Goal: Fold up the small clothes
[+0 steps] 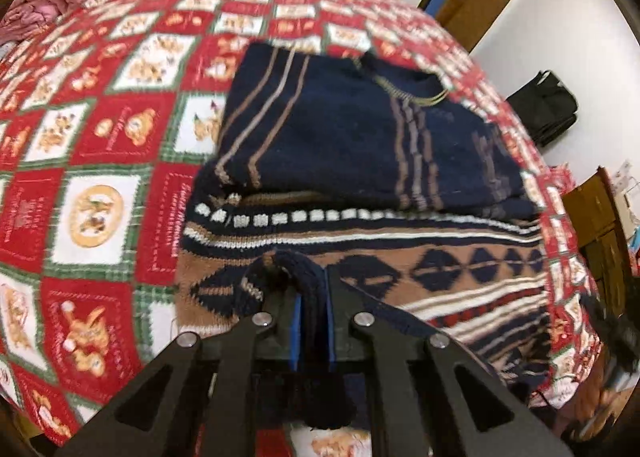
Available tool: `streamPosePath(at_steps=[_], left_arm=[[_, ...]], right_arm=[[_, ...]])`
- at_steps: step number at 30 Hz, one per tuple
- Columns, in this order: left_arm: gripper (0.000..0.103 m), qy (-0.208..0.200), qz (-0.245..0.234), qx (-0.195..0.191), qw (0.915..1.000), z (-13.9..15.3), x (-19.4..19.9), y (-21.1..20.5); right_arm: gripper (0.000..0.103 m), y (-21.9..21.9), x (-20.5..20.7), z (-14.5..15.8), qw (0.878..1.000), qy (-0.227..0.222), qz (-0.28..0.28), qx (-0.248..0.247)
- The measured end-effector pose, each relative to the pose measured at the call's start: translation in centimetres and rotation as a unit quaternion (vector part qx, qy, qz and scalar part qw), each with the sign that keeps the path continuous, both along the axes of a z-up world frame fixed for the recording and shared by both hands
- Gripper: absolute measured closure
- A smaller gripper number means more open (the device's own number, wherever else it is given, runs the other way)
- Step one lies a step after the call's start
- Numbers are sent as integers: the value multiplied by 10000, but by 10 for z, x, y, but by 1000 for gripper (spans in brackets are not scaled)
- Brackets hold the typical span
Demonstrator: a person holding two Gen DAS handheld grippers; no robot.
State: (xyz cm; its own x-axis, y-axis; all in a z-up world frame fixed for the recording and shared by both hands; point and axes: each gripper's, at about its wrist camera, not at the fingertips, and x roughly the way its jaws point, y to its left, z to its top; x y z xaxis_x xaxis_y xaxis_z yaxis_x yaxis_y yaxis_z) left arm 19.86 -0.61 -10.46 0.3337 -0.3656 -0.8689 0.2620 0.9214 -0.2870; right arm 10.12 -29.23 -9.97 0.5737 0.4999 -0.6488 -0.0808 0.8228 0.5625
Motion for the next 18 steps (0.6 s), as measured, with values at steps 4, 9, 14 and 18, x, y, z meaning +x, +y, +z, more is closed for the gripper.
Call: streamPosePath(at_steps=[4, 9, 14, 18], left_arm=[[92, 62, -14, 100, 9999, -11, 5, -5], [92, -15, -49, 140, 9999, -9, 2, -5], [92, 0, 24, 102, 9999, -9, 2, -4], [92, -50, -12, 145, 9999, -8, -1, -4]], right_arm=[[33, 18, -19, -21, 9968, 234, 714, -255], [31, 36, -31, -26, 9881, 104, 1441, -529], [31, 75, -23, -39, 9604, 183, 2330, -1517], [31, 105, -40, -48, 9221, 80, 3208, -2162]])
